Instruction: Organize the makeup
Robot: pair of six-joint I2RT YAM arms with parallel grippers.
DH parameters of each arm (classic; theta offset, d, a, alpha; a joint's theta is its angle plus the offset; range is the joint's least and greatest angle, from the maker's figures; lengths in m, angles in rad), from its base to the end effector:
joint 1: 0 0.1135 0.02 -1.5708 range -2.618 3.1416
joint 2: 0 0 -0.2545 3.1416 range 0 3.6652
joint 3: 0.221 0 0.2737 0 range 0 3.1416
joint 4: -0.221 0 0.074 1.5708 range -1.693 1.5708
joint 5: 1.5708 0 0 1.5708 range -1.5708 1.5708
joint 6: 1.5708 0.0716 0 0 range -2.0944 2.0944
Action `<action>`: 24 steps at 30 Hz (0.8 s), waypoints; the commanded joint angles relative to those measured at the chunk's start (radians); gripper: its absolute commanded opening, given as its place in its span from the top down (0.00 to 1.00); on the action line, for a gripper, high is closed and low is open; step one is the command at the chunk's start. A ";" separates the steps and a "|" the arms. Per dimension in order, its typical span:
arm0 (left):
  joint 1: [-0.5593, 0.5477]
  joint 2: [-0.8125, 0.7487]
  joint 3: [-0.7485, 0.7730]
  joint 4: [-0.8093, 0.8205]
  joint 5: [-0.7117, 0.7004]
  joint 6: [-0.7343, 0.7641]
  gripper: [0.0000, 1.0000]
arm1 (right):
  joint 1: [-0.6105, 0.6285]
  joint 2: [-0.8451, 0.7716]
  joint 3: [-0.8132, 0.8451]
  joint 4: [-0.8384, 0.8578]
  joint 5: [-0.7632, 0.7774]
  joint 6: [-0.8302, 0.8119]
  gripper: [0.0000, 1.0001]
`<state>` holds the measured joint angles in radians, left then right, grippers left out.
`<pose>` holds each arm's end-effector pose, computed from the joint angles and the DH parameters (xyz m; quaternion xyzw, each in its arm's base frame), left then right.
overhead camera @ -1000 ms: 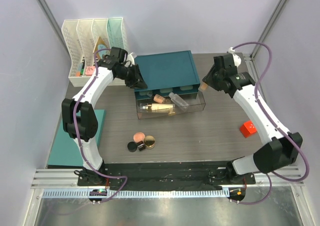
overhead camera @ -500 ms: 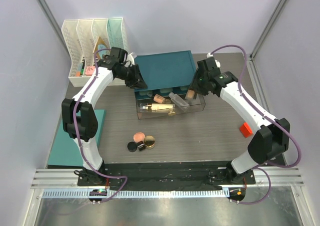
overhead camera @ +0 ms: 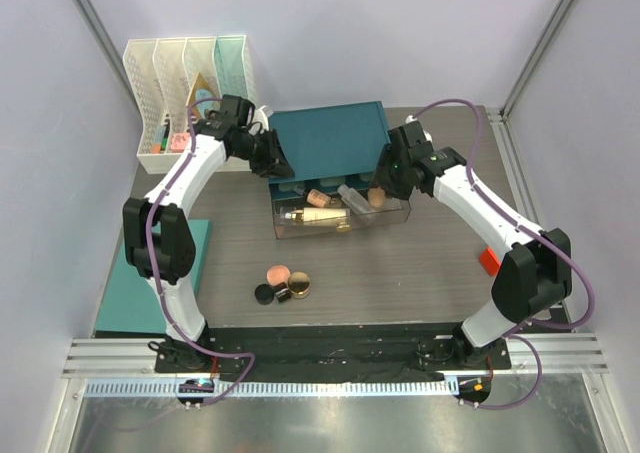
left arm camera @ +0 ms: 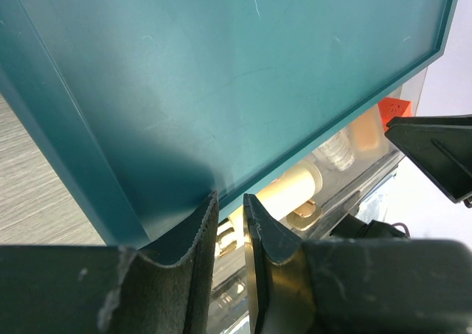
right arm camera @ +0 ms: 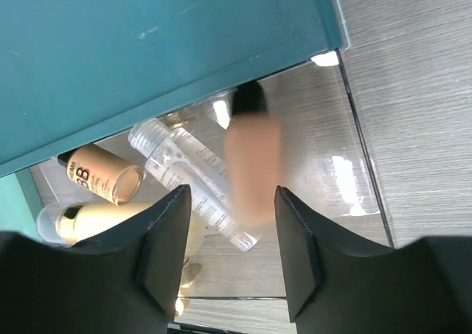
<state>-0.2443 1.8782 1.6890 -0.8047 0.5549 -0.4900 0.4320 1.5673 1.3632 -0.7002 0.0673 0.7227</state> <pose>0.4218 -0.1440 0.2517 -0.0357 0.9246 -0.3433 0.1611 0.3495 0.1559 0.2583 0.1477 0.9329 0.1518 0.2913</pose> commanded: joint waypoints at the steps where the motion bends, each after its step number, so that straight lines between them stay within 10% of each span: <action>1: 0.008 0.052 -0.066 -0.160 -0.142 0.048 0.76 | 0.004 -0.027 0.005 0.031 -0.004 0.021 0.43; 10: 0.008 0.048 -0.068 -0.157 -0.141 0.045 0.76 | 0.034 -0.121 0.022 0.041 -0.011 -0.040 0.51; 15: 0.007 0.045 -0.071 -0.156 -0.144 0.044 0.76 | 0.161 -0.145 0.037 0.012 0.025 -0.130 0.99; 24: 0.008 0.019 -0.084 -0.157 -0.193 0.048 0.75 | 0.364 -0.122 -0.009 -0.070 0.085 -0.224 0.99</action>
<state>-0.2443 1.8606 1.6711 -0.7925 0.5385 -0.4934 0.7456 1.4475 1.3643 -0.7406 0.1093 0.5663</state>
